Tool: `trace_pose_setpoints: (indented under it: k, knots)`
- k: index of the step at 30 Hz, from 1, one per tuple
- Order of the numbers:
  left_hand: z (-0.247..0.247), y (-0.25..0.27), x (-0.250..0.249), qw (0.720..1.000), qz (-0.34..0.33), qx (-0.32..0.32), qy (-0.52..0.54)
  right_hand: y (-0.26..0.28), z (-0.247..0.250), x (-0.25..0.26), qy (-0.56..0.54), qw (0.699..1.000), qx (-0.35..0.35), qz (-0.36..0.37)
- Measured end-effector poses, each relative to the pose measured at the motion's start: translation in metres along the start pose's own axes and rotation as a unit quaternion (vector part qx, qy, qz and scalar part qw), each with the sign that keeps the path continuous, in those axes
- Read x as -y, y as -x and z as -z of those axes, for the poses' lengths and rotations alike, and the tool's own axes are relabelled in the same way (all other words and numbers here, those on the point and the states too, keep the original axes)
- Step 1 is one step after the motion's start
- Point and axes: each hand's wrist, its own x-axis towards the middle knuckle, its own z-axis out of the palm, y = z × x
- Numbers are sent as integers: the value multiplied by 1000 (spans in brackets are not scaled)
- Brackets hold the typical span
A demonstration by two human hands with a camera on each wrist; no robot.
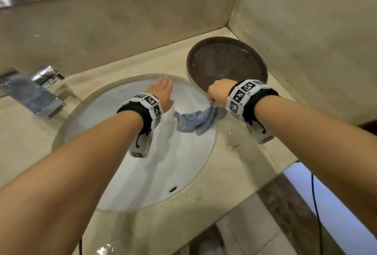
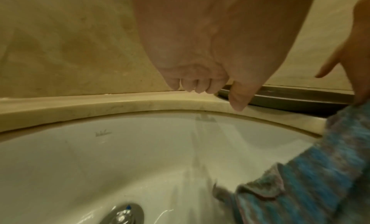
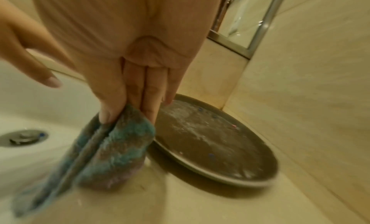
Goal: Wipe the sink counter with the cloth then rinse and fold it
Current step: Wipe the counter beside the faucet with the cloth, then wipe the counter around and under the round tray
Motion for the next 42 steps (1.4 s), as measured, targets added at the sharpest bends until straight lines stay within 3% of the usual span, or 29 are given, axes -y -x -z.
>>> trace_pose_setpoints:
  k: [4, 9, 12, 16, 19, 22, 29, 42]
  knots:
    - [2, 5, -27, 1000, -29, -10, 2, 40, -20, -32, -23, 997, 31, -72]
    - [0, 10, -77, 996, -69, -31, 39, 80, -54, -82, -14, 991, 9, -135]
    - [-1, 14, -109, 995, -92, -32, 17, 99, -73, -109, 3, 981, 46, -189]
    - [-6, 15, -146, 988, -127, -83, 25, 112, -109, -139, -30, 973, 37, -225]
    - [-13, 16, -175, 980, -157, -116, 30, 106, -138, -137, -105, 977, -3, -187]
    - [-27, 11, -204, 983, -172, -69, 5, 98, -158, -125, -144, 977, 11, -157]
    - [-33, -13, -224, 992, -128, -22, 1, 71, -191, -142, -146, 967, -30, -206]
    - [-20, -44, -221, 994, -99, -33, 12, 32, -168, -174, -129, 978, -50, -156]
